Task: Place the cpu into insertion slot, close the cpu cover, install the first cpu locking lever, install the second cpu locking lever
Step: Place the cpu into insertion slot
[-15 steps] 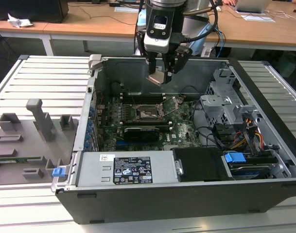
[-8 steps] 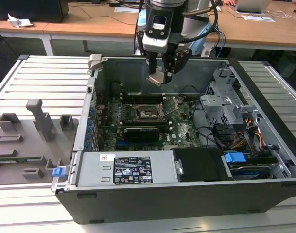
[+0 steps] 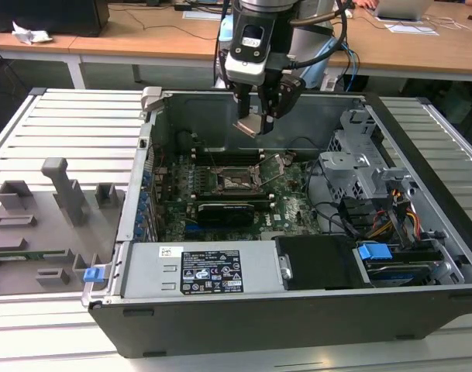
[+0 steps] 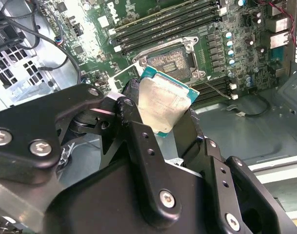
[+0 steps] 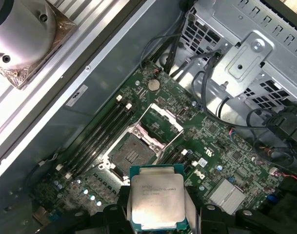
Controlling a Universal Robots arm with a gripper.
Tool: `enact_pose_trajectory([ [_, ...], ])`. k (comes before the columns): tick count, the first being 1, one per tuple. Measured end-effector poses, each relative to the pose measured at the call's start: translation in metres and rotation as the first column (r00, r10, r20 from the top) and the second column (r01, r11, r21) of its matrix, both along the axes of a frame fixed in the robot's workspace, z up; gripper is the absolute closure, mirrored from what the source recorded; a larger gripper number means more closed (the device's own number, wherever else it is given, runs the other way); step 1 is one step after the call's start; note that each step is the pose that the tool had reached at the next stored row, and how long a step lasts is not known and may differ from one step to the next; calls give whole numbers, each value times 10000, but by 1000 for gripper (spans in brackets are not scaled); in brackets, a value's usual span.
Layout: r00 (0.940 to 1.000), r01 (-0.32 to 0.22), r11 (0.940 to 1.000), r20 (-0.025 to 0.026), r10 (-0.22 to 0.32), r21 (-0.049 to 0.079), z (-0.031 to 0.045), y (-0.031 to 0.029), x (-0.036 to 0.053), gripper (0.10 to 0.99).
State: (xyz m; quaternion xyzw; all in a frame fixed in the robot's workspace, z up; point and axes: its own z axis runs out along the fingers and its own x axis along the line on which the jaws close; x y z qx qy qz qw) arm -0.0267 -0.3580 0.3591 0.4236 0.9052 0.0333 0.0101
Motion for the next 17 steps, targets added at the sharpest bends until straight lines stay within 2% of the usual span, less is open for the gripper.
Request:
enact_pose_trajectory([
  [17, 9985, 548, 9985, 0, -548, 1, -13, 0, 0, 561],
])
